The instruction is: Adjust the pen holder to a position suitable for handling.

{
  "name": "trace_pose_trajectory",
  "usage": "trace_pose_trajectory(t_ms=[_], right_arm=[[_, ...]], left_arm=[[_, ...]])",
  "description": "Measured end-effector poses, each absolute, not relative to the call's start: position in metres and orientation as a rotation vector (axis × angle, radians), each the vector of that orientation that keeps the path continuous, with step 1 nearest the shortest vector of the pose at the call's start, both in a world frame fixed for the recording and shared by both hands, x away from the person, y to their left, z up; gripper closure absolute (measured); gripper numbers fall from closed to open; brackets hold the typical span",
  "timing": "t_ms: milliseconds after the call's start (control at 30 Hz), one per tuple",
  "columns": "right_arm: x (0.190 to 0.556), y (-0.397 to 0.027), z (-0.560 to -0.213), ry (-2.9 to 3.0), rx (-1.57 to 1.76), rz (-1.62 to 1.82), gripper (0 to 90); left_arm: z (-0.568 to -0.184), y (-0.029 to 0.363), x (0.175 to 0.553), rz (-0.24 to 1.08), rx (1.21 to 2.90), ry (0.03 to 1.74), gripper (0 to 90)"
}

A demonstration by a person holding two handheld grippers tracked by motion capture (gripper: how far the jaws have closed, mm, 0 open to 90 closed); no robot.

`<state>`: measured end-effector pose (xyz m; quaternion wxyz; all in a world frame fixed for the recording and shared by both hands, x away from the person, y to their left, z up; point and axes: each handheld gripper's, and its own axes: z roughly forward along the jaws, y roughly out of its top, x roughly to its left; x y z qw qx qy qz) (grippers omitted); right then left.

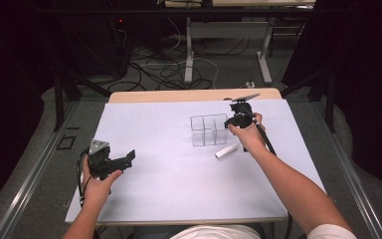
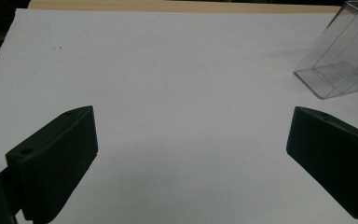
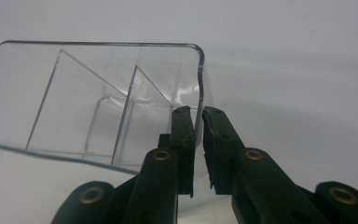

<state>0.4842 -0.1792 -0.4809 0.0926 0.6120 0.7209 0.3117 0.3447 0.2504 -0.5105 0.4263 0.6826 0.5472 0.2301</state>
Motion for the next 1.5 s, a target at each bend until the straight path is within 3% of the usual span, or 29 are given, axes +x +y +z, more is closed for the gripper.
trace_pose_trajectory(t_ms=[267, 967, 1200, 1500], right_arm=[[0.472, -0.168, -0.482, 2.191, 1.812, 1.019, 75.9], [0.469, -0.152, -0.485, 2.217, 1.763, 1.094, 74.0], [0.463, -0.165, -0.485, 2.165, 1.636, 1.242, 59.5], [0.446, -0.184, -0.483, 2.122, 1.517, 1.318, 51.9]], left_arm=[[-0.510, 0.251, 0.345, 0.575, 1.707, 1.369, 1.9], [-0.509, 0.251, 0.345, 0.582, 1.704, 1.363, 1.9], [-0.510, 0.249, 0.347, 0.573, 1.709, 1.368, 2.0], [-0.511, 0.244, 0.347, 0.580, 1.729, 1.350, 2.1]])
